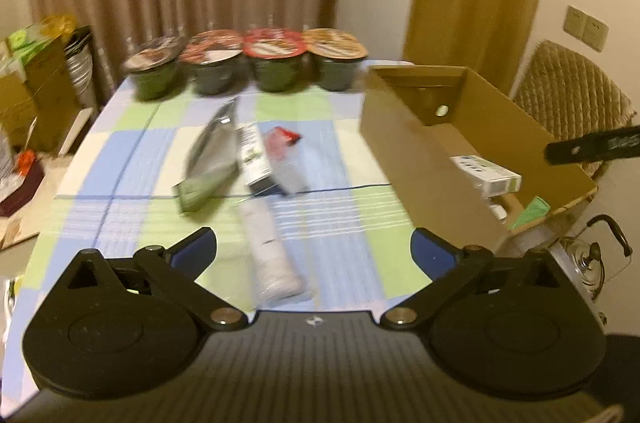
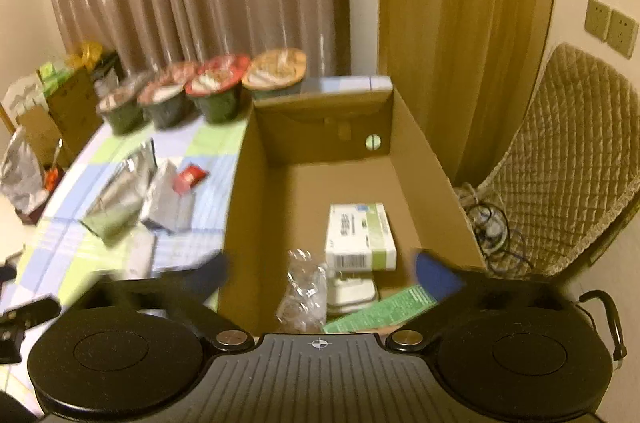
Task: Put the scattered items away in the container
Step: 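Move both open tools back over the table toward the remaining items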
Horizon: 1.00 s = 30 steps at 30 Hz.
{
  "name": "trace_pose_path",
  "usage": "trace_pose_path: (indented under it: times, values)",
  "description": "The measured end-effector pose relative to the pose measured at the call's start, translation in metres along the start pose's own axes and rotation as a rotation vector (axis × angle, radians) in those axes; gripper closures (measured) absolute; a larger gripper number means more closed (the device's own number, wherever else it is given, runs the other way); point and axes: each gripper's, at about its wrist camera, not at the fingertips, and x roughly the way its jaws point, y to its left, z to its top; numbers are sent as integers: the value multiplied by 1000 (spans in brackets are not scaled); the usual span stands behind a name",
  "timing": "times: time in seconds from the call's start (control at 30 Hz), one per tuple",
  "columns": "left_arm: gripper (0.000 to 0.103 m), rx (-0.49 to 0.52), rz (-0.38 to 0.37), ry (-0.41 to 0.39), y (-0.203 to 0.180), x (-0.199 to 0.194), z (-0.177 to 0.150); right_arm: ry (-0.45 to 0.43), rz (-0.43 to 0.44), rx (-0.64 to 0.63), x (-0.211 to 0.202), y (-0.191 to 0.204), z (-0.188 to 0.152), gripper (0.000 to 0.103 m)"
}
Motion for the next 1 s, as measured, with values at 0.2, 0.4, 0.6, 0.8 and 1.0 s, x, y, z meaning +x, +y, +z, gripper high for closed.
trace_pose_path:
  times: [0.2,0.4,0.6,0.8,1.0]
  values:
    - [2,-30,55,27,37,-22,-20,-9,44,-17,-16,28,3,0]
    - [1,-42,101,77,58,-36,-36,-6,116,-40,-28,70,-9,0]
    - [1,-69,106,81,72,-49,-44,20,182,-101,-30,111,-31,0]
    - [1,-83,125,89,84,-57,-53,43,194,-188,-27,137,-58,0]
    - [1,-102,128,108,92,-58,-60,78,198,-192,-21,144,-74,0]
